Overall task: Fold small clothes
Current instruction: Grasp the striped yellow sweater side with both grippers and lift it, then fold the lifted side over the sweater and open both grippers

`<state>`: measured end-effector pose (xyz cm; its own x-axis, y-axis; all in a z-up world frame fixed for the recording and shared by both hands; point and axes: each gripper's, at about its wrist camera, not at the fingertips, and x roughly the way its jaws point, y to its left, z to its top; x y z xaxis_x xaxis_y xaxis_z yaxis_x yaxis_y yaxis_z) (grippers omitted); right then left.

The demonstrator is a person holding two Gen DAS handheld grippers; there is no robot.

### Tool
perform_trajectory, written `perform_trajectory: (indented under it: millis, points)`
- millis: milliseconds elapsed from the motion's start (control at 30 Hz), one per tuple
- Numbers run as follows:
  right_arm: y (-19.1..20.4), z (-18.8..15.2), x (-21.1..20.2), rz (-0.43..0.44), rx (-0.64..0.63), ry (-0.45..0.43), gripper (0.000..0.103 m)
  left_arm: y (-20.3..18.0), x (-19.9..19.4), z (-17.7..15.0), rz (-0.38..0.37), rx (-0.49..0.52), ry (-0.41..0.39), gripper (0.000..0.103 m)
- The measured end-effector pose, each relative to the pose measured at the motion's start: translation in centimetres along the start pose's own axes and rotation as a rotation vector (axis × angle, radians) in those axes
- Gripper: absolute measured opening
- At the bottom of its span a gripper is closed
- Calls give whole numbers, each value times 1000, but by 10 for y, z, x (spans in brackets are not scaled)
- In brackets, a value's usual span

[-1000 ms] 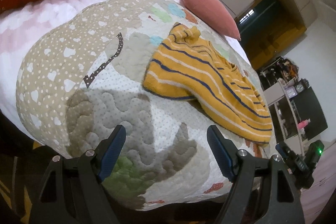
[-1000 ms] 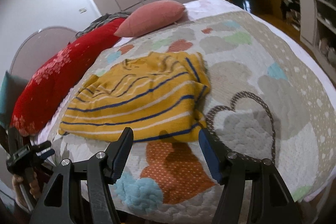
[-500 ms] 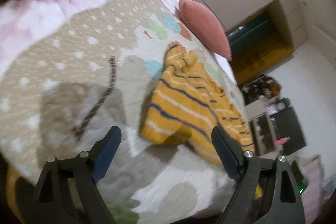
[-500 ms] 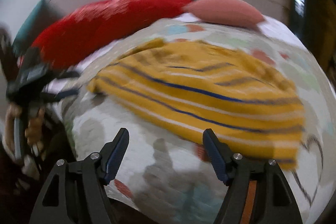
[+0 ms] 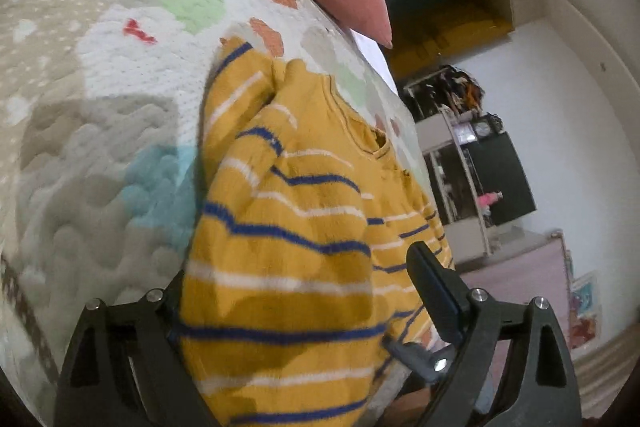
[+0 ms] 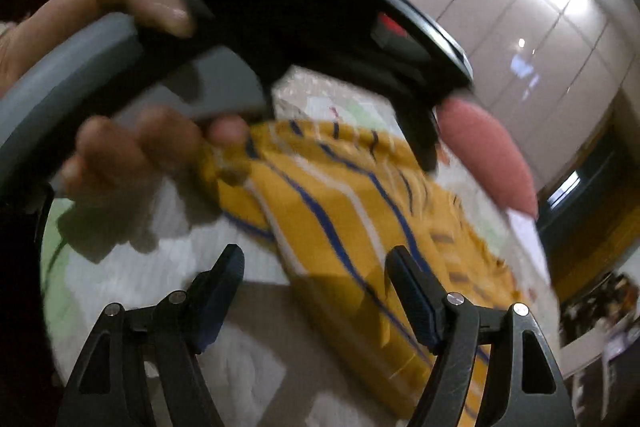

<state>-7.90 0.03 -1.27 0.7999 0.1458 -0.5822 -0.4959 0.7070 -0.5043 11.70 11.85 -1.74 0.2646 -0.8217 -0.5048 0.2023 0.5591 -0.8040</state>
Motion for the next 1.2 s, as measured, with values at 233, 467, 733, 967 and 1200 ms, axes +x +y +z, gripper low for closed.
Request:
perform_trajectory:
  millis: [233,467,733,967,1200]
  points:
    - [-8,10,9,55,65,2,15,6,-7,6,47,-68,-7,18]
    - [-71,-3,-40,4,287,-120,9,-100,8,15,53,83,-10,16]
    - [-192,-121,-99,-115,740,-88,9,-266,164,-18,-42,354,233,7]
    - [-236,-239,-109,-36,1123,11,40,-279,225,-56,37,355,306,31]
    - [-248,-276,-132,-14,1294,-29,59,-275,134,-99,192,496,109,68]
